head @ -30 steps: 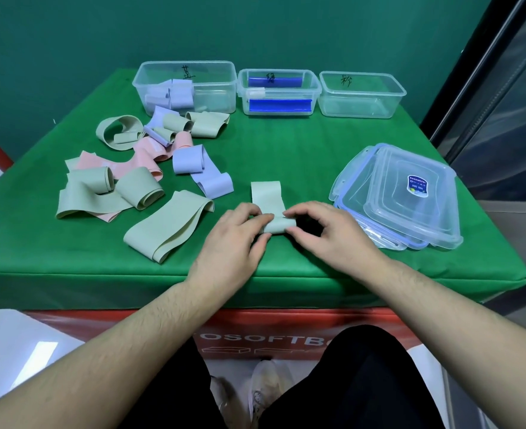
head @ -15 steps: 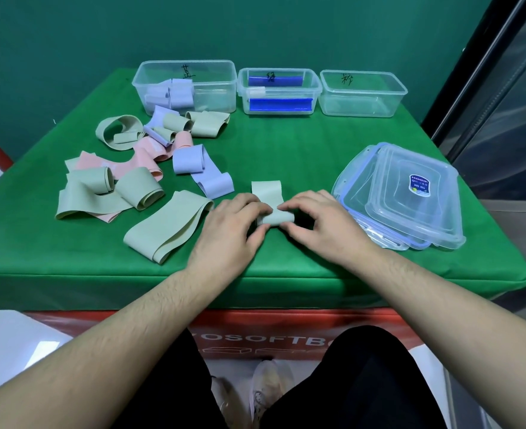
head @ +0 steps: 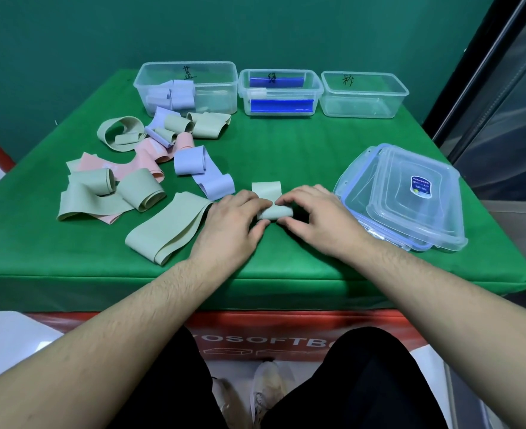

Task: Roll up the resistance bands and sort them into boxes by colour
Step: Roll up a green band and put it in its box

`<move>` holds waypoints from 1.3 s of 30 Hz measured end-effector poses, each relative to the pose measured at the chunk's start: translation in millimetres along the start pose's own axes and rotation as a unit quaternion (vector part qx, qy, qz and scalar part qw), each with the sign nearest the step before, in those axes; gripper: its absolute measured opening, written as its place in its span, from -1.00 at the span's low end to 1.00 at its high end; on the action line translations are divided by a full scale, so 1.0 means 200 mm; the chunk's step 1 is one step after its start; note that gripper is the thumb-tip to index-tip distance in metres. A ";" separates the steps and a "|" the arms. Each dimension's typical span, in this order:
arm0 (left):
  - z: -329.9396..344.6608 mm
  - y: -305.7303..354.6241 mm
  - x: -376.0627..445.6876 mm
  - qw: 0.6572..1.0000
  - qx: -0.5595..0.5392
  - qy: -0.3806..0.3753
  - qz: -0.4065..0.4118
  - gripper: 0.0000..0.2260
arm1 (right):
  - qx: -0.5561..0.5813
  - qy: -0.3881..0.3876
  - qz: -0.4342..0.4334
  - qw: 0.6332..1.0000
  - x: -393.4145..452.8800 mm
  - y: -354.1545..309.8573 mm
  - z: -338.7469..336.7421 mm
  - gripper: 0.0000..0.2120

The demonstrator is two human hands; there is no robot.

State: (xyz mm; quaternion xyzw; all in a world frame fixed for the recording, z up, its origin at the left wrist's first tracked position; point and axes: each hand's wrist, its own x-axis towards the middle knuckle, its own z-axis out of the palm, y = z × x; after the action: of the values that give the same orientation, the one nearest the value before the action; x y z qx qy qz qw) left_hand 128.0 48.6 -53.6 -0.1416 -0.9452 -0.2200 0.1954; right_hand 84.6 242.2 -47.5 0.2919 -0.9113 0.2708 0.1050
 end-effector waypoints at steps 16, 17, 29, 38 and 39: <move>-0.07 0.06 -0.22 0.996 0.013 0.018 0.085 -0.80 | -0.011 0.009 -0.053 0.998 -0.25 -0.07 -0.08 -0.69; -0.07 0.07 -0.23 0.996 0.015 0.019 0.089 -0.81 | -0.010 0.006 -0.050 0.999 -0.26 -0.07 -0.07 -0.67; -0.04 0.06 -0.21 0.999 0.019 -0.010 0.039 -0.68 | -0.006 0.031 -0.060 0.998 -0.24 -0.08 -0.05 -0.78; -0.03 0.07 -0.16 0.995 0.037 0.037 0.084 -0.81 | -0.006 0.038 -0.024 0.999 -0.21 -0.07 -0.03 -0.71; -0.03 0.07 -0.15 0.995 0.038 0.036 0.082 -0.80 | -0.012 0.040 -0.023 0.999 -0.21 -0.07 -0.03 -0.71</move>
State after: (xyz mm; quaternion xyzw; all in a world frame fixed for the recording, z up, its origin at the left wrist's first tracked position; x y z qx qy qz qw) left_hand 161.7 52.7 -57.6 -0.2027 -0.9304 -0.1723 0.2523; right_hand 126.9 255.9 -50.2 0.2999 -0.9026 0.2694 0.1512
